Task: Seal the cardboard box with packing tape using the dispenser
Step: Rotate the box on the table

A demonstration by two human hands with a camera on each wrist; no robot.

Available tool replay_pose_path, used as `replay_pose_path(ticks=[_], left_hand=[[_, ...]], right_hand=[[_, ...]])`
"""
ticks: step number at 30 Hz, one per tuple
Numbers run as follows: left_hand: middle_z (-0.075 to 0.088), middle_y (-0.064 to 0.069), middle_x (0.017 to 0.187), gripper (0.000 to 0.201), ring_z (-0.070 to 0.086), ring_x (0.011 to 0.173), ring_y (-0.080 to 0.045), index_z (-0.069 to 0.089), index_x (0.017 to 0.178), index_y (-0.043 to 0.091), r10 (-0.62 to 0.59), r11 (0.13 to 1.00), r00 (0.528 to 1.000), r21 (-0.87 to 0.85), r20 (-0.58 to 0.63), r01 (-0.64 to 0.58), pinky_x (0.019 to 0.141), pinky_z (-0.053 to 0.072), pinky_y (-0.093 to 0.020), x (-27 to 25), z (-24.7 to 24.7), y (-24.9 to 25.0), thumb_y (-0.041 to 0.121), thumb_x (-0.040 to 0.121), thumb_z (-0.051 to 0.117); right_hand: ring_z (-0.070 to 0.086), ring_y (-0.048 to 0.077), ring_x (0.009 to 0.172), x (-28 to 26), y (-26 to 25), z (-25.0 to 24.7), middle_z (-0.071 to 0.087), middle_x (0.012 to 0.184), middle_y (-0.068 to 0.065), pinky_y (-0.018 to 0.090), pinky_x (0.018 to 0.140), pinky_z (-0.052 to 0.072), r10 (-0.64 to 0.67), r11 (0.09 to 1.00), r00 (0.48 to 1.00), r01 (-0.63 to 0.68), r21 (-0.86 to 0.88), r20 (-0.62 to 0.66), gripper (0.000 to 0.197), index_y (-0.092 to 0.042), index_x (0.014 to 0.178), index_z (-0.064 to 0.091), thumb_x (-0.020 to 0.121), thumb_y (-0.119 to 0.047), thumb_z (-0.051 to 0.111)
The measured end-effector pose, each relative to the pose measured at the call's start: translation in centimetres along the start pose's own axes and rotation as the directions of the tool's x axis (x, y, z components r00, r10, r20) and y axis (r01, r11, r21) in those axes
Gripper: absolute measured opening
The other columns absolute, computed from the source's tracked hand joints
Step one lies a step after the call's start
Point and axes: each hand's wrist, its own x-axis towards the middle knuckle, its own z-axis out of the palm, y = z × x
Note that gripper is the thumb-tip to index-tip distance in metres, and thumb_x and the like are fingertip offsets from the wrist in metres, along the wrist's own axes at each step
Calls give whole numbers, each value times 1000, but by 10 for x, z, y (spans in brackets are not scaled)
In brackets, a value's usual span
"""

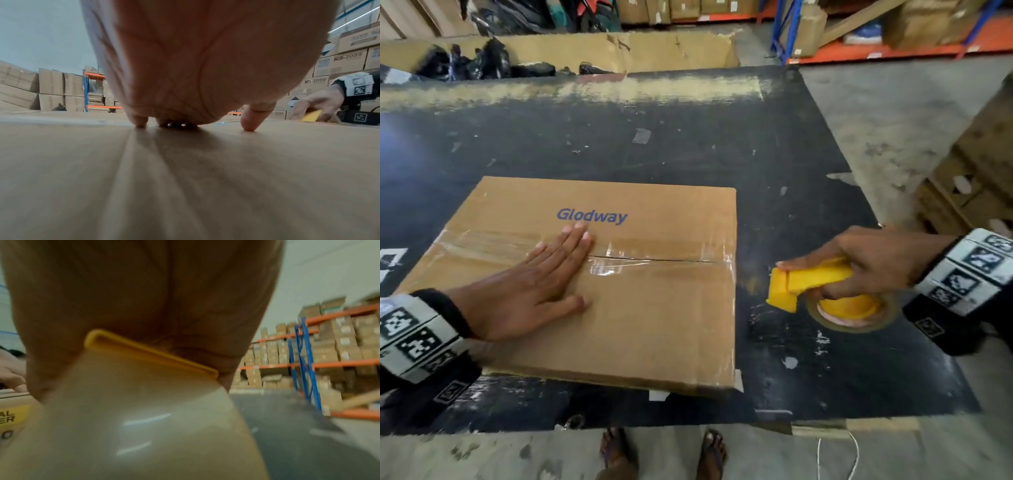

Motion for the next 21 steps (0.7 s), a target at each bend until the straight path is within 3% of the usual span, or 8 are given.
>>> replay_pose_path(ticks=[6, 8, 10, 12, 14, 16, 19, 21], left_hand=[[-40, 11, 159, 114, -41, 142, 3, -36, 146, 36, -20, 999, 1000, -29, -9, 20, 117, -20, -20, -5, -9, 6, 99, 55, -10], [-31, 4, 165, 111, -35, 148, -5, -29, 149, 38, 24, 1000, 999, 8, -36, -24, 117, -18, -19, -3, -19, 16, 98, 61, 4], [-15, 2, 171, 97, -23, 153, -6, -16, 155, 38, 153, 987, 981, 63, -116, -147, 117, -18, -15, 0, -31, 39, 78, 75, 20], [2, 5, 172, 86, -7, 156, -3, 5, 161, 35, 308, 951, 933, 73, -188, -299, 120, -14, -16, 6, -46, 73, 65, 83, 27], [25, 7, 168, 70, 12, 157, -4, 30, 157, 34, 452, 890, 844, 75, -290, -451, 126, -4, -23, 18, -60, 108, 53, 90, 40], [45, 8, 157, 57, 27, 153, -7, 47, 147, 31, 570, 820, 769, 141, -291, -555, 129, 6, -36, 35, -65, 135, 42, 92, 49], [58, 7, 141, 52, 41, 144, -12, 58, 137, 29, 582, 791, 809, 290, -87, -538, 127, 12, -49, 66, -70, 161, 46, 90, 42], [65, 8, 131, 58, 52, 132, -14, 64, 129, 30, 538, 800, 843, 323, -14, -505, 122, 21, -47, 80, -76, 172, 50, 86, 31]], right_hand=[[54, 3, 51, 42, -19, -8, 61, 58, -6, 13, 54, 44, -57, 998, 998, 56, 30, 14, 47, -68, 120, 56, 82, -43, 69], [56, 3, 51, 50, -27, -3, 62, 55, -10, 13, 57, 47, -43, 999, 999, 44, -16, 25, 31, -73, 97, 61, 81, -47, 69], [65, 7, 64, 54, -25, 12, 71, 69, -5, 28, 70, 53, 40, 985, 997, -29, -172, 62, 22, -54, 99, 72, 78, -49, 71], [72, 19, 91, 51, -14, 34, 78, 99, -4, 27, 80, 52, 117, 971, 992, -103, -216, 52, 46, -35, 120, 72, 76, -50, 71], [67, 16, 91, 41, -3, 35, 74, 91, -16, 22, 78, 44, 130, 988, 991, -131, -88, -18, 48, -39, 126, 69, 78, -49, 72], [60, 8, 79, 28, 3, 32, 61, 70, -26, 18, 72, 40, 107, 992, 991, -101, 75, -78, 43, -59, 119, 63, 79, -46, 73], [68, 6, 75, 0, 7, 33, 75, 86, -22, 13, 69, 47, 81, 971, 978, -34, 237, -191, 52, -76, 119, 50, 73, -61, 70], [72, 6, 94, -18, 7, 43, 77, 111, -15, 21, 84, 54, 90, 938, 950, 20, 345, -299, 67, -72, 132, 44, 70, -73, 68]])
